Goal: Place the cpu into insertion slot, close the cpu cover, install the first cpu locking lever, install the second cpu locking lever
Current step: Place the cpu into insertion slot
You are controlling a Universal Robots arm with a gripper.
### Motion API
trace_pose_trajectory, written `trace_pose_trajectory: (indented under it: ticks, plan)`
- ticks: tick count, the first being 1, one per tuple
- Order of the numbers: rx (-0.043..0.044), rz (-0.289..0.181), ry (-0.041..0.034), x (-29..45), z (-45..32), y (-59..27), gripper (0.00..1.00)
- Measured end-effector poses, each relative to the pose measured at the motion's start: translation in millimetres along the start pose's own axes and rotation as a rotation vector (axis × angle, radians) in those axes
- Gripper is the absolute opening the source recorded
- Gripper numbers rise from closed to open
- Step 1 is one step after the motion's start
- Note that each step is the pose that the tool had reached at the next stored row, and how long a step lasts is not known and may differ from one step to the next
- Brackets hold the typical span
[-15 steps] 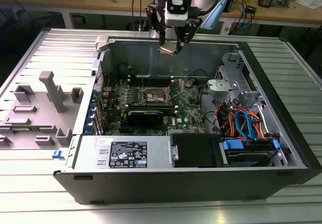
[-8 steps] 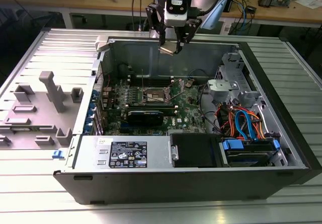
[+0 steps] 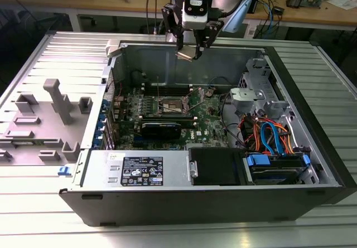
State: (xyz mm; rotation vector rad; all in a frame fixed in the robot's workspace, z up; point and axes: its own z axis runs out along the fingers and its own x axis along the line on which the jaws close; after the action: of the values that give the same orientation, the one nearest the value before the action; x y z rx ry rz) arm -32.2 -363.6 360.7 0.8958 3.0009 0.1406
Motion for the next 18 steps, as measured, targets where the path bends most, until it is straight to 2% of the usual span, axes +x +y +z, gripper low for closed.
trace_pose_trajectory:
  ticks: [7, 18]
  plan:
    - [-0.0009, 0.06, -0.0052, 0.0, 1.2, -0.1, 0.55]
    - [-0.0012, 0.062, -0.0054, 0.0, 1.3, -0.1, 0.55]
